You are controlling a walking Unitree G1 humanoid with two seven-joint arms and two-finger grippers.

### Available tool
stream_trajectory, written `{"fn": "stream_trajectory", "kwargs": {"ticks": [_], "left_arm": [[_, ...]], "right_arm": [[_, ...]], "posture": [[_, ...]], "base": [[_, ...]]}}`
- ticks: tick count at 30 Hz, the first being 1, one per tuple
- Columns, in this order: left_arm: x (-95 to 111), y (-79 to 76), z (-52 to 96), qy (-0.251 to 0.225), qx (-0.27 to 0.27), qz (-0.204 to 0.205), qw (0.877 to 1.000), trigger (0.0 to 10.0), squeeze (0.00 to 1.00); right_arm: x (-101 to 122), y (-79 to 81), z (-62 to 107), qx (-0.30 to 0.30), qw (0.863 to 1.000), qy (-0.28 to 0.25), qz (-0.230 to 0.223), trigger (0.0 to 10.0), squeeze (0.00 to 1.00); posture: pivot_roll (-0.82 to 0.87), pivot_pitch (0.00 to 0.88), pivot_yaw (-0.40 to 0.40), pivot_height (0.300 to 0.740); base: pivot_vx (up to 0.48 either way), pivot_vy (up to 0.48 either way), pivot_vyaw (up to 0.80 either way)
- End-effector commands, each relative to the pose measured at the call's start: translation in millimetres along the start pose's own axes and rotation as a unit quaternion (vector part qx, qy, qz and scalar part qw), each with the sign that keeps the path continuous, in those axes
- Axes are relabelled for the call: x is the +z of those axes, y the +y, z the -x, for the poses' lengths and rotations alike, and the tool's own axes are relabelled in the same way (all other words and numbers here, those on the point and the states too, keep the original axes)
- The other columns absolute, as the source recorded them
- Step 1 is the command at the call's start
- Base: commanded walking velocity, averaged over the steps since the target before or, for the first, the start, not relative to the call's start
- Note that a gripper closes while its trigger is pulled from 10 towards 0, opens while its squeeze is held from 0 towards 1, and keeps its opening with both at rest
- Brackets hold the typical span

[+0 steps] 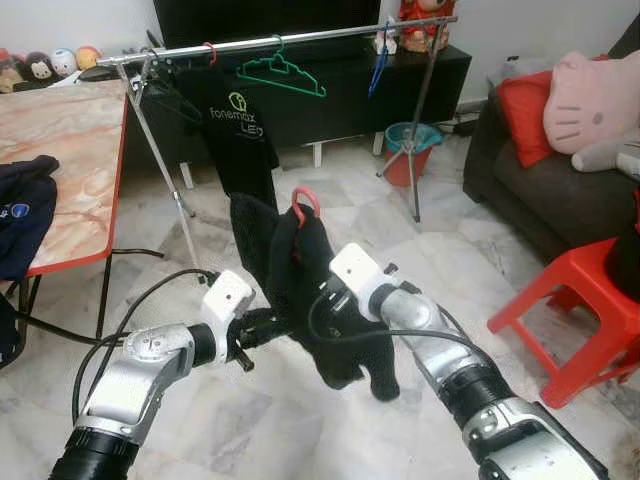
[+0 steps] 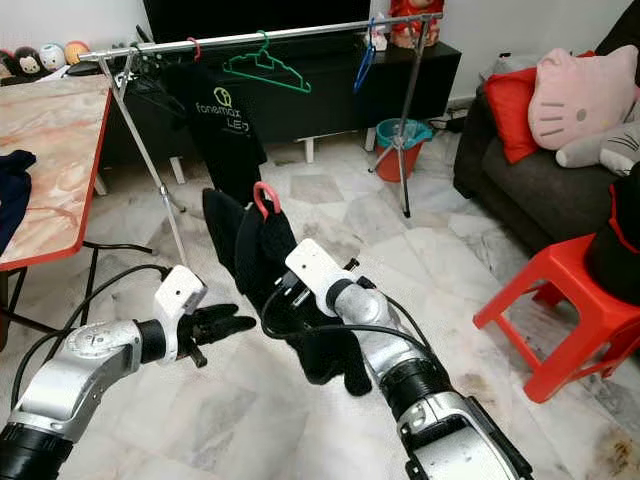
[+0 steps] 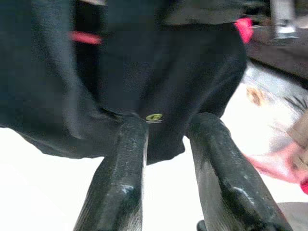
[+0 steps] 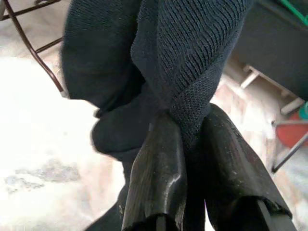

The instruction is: Hang hanger

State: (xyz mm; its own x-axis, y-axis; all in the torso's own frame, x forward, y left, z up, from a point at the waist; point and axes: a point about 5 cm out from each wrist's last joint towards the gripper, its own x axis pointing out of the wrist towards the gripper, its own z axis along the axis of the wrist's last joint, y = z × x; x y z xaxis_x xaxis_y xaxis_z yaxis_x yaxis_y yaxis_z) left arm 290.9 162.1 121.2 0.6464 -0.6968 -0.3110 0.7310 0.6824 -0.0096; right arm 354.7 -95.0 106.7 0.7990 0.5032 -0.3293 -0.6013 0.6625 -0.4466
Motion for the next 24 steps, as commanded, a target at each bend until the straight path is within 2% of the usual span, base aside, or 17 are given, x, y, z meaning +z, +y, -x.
{"fn": "stream_trajectory", "kwargs": {"ticks": [1,5,7,11,12,13,18,20,22,23,24], "left_arm": [[8,7.9,5.0,-0.023,0.01,-0.002,1.0,10.0,1.0],[5,12.5,12.9,-0.015,0.012,-0.009,1.0,10.0,1.0],[4,11.6,16.6,-0.012,0.002,-0.011,1.0,10.0,1.0],[5,8.9,20.6,-0.012,-0.017,-0.011,1.0,10.0,1.0],[5,8.3,21.5,-0.012,-0.021,-0.01,1.0,10.0,0.07],[6,6.7,23.6,-0.012,-0.036,-0.014,0.999,10.0,0.0],[9,3.4,28.5,-0.012,-0.072,-0.012,0.997,10.0,0.0],[10,2.8,29.2,-0.011,-0.08,-0.013,0.997,10.0,0.0],[10,0.8,31.0,-0.005,-0.099,-0.016,0.995,10.0,0.0],[11,-4.5,33.0,-0.002,-0.13,-0.017,0.991,10.0,0.0],[11,-4.5,33.0,-0.002,-0.13,-0.017,0.991,10.0,0.0]], "right_arm": [[13,-15.2,4.8,-0.005,0.999,-0.039,0.021,0.0,0.0],[-3,-35.2,20.2,0.007,0.999,-0.03,0.025,0.0,0.0],[-14,-44.0,31.0,0.037,0.999,-0.025,0.029,0.0,0.0],[-29,-49.1,45.9,0.1,0.994,-0.017,0.03,0.0,0.0],[-32,-50.6,49.1,0.111,0.993,-0.014,0.023,0.0,0.0],[-40,-52.1,56.8,0.146,0.989,-0.002,0.025,0.0,0.0],[-48,-51.9,70.5,0.23,0.973,0.005,0.011,0.0,0.0],[-50,-51.9,72.0,0.242,0.97,0.008,0.011,0.0,0.0],[-51,-51.6,74.3,0.268,0.963,0.012,0.012,0.0,0.0],[-51,-48.5,75.9,0.302,0.953,0.007,0.01,0.0,0.0],[-51,-48.5,75.9,0.302,0.953,0.007,0.01,0.0,0.0]], "posture": [[0.09,0.0,-0.002,0.74],[0.09,0.0,0.0,0.74],[0.09,0.0,0.001,0.74],[0.09,0.0,0.002,0.74],[0.09,0.0,0.002,0.74],[0.09,0.0,0.001,0.74],[0.09,0.0,0.003,0.74],[0.1,0.0,0.002,0.74],[0.1,0.0,-0.001,0.74],[0.11,0.0,-0.007,0.74],[0.11,0.0,-0.007,0.74]], "base": [[0.0,0.0,0.0],[0.0,0.0,0.0],[0.0,0.0,0.0],[0.0,0.0,0.0],[0.0,0.0,0.0],[0.0,0.0,0.0],[0.0,0.0,0.0],[0.0,0.0,0.0],[0.0,0.0,0.0],[0.0,0.0,0.0],[0.0,0.0,0.0]]}}
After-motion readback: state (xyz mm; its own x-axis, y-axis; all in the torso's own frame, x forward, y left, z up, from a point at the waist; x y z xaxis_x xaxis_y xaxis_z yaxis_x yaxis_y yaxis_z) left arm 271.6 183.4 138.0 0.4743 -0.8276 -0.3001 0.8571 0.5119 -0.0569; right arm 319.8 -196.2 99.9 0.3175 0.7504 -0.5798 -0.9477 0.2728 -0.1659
